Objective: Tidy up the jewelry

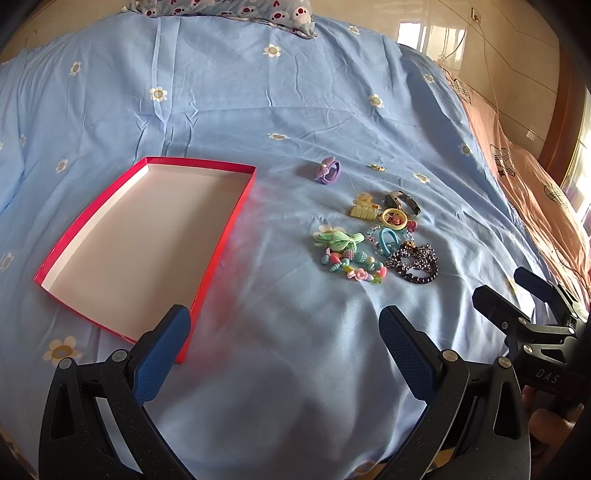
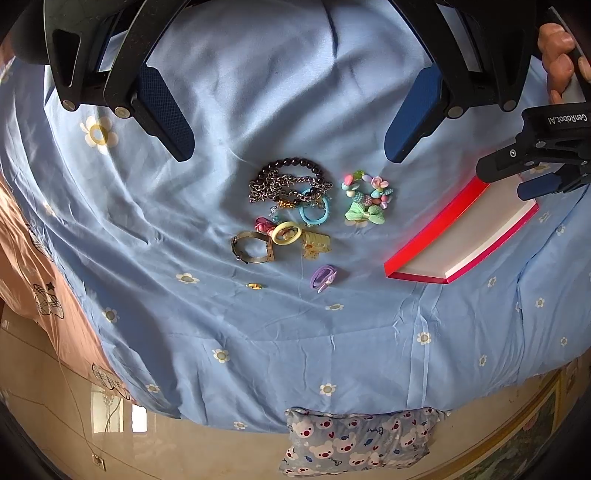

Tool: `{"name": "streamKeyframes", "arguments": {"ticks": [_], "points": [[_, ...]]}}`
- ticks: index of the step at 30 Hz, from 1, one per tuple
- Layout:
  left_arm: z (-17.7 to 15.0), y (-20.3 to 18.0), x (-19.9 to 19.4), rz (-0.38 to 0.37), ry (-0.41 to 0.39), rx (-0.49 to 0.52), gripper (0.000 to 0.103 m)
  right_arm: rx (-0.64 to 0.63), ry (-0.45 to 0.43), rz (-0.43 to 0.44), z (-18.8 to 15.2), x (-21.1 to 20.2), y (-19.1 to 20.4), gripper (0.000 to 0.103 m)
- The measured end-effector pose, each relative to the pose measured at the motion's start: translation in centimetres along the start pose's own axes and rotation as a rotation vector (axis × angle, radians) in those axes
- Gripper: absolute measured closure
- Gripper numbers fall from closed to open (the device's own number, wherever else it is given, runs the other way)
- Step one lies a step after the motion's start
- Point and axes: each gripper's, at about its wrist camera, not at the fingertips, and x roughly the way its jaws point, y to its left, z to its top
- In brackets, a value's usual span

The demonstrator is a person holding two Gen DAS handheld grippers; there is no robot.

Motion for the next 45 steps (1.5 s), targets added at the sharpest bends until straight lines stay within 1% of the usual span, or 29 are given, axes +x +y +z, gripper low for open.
{"name": "streamKeyframes", "arguments": {"ticks": [6, 9, 25, 45], "points": [[-0.2, 0.3, 0.2, 0.003, 0.003, -0.001, 0.001, 0.007, -0.001, 0.003, 0.0, -0.1, -0.1, 0.000], [-0.1, 0.3, -0.4, 0.005, -0.005, 0.000, 0.001, 0.006, -0.003, 0.002, 0.1, -0.1, 0.0, 0.000], [0.3, -0.2, -1.2, 0.022, -0.033, 0.012, 0.001, 0.021, -0.028, 0.023, 0.3, -0.6, 0.0, 0.000], [0.2, -0.3, -1.2, 0.022, -0.033, 0.012, 0.001, 0.021, -0.032, 0.032, 0.5, -0.6, 0.2, 0.000]]}}
